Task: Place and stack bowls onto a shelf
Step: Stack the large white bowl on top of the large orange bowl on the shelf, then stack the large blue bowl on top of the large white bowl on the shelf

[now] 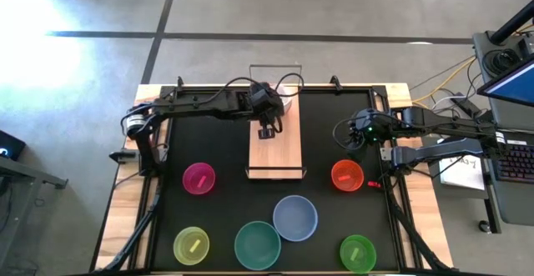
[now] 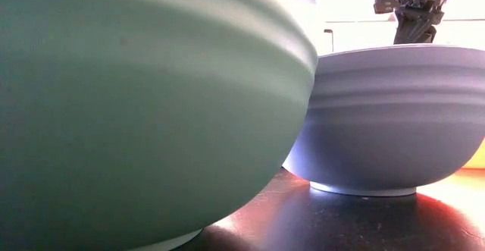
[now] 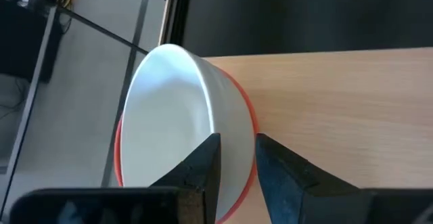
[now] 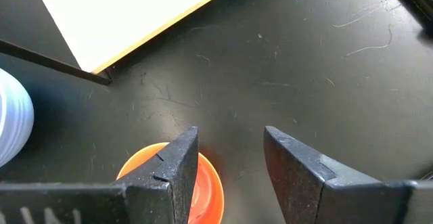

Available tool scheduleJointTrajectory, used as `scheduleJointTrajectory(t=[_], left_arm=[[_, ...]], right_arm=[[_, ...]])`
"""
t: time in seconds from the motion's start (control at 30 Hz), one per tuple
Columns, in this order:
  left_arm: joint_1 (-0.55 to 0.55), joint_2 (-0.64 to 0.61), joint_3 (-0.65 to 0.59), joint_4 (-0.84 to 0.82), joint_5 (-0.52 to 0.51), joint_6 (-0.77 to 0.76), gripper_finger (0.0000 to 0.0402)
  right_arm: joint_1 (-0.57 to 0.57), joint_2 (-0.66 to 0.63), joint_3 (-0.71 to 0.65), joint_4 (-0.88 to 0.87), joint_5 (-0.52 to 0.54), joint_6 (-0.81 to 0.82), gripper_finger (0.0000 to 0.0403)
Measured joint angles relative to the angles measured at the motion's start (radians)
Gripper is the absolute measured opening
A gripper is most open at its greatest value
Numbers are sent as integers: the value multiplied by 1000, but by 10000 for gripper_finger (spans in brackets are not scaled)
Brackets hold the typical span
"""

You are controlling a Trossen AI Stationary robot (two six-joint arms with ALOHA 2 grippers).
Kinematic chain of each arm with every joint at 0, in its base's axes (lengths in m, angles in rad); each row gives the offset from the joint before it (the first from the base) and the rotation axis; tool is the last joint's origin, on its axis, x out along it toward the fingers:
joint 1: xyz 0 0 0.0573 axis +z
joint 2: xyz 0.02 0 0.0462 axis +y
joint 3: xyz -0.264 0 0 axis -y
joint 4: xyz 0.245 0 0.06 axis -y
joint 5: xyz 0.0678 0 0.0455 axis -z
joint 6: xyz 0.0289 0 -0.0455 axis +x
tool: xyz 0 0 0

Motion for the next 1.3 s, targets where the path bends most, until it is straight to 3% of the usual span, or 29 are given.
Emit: scheduleJointTrajectory(t=[0.17, 0.47, 1.13, 1.3], left_arm=[[0, 0, 2, 16, -12, 2, 75], [7, 0, 2, 18, -194, 13, 75], [12, 58, 9, 12, -130, -11, 75], [9, 57, 55, -71, -119, -27, 75]], right_arm=[[0, 0, 0, 0, 0, 0, 155], [0, 0, 0, 0, 1, 0, 155], [0, 0, 0, -1, 0, 0, 155], [0, 0, 0, -3, 0, 1, 155]])
